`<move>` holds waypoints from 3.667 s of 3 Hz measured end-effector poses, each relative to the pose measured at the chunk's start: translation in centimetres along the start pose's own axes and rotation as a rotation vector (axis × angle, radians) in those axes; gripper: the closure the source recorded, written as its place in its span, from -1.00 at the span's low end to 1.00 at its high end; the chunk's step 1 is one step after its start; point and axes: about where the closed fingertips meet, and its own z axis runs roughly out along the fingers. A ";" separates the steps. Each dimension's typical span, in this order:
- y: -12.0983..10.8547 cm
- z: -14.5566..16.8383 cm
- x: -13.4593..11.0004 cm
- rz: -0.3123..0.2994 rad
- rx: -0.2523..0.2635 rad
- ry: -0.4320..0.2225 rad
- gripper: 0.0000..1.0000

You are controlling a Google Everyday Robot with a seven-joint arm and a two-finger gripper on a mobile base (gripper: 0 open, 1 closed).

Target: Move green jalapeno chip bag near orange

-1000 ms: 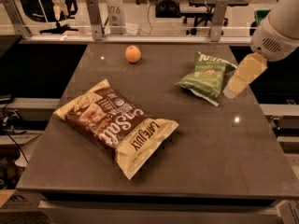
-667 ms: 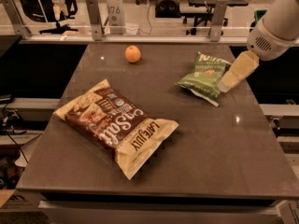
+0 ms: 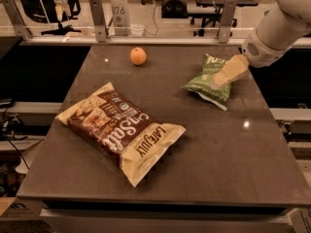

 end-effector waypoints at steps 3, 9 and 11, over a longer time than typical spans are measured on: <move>3.5 4.1 -2.2 0.057 -0.055 0.012 -1.00; 3.8 4.5 -4.2 -0.019 -0.068 0.013 1.00; 4.9 4.5 -9.6 -0.165 -0.115 -0.066 1.00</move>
Offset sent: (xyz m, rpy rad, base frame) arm 0.0193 0.0545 -0.0319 0.0722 0.0416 -0.0443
